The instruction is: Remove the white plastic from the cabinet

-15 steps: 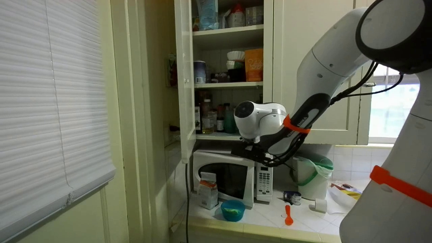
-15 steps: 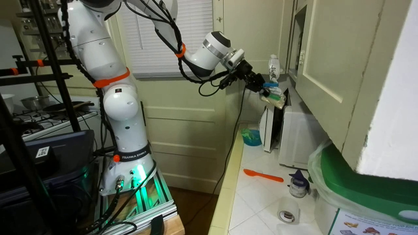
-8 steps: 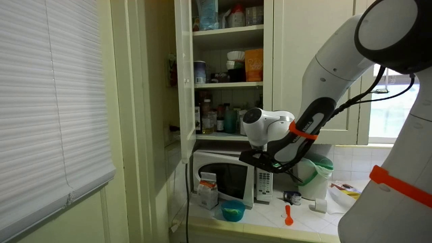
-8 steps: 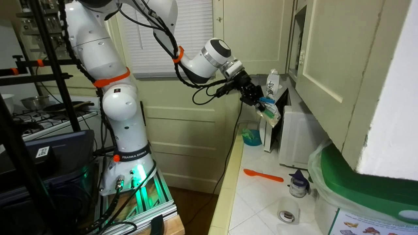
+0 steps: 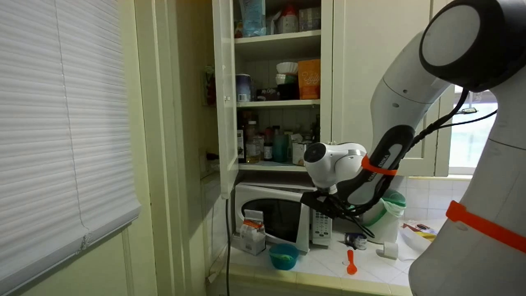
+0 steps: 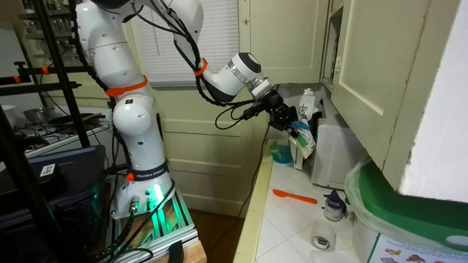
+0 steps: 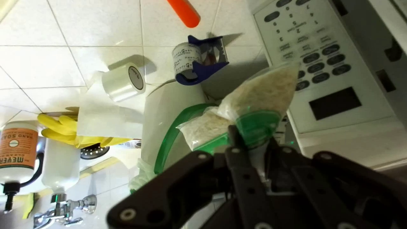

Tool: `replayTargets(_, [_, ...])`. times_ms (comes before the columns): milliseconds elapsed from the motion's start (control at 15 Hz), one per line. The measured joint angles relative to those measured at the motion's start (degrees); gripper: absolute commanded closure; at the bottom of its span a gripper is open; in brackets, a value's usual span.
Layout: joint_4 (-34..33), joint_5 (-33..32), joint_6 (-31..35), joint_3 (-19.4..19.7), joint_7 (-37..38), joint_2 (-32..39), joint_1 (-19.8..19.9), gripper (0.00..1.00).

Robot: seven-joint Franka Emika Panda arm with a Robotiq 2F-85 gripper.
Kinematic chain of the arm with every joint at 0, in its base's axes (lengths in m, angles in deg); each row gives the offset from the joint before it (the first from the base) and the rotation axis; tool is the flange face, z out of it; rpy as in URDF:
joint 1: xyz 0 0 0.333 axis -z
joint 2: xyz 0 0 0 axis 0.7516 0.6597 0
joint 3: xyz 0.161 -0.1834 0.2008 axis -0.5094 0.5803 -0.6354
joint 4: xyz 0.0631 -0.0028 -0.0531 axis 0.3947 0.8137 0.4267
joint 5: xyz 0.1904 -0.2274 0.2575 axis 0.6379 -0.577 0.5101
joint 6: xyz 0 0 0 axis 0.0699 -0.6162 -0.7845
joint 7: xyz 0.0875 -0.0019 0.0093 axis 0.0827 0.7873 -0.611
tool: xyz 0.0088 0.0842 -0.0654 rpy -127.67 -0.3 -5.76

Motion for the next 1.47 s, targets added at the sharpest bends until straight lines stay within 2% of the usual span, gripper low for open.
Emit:
replayTargets(533, [0.2,-1.5,0.7,3.2,16.2,6.9,1.2,0.96])
replayTargets(800, [0.0,-6.8,0.8,4.3,23.7,10.1,2.3,0.96])
replayTargets(1067, [-0.5,-11.4,0.8,5.1,28.1,14.2,2.9,0.96])
replayTargets(1400, [-2.9,-12.8,0.7,5.6,29.5,18.8,3.8,0.96])
replayTargets(1467, [-3.5,-13.0,0.7,5.6,29.5,19.6,4.0,0.82])
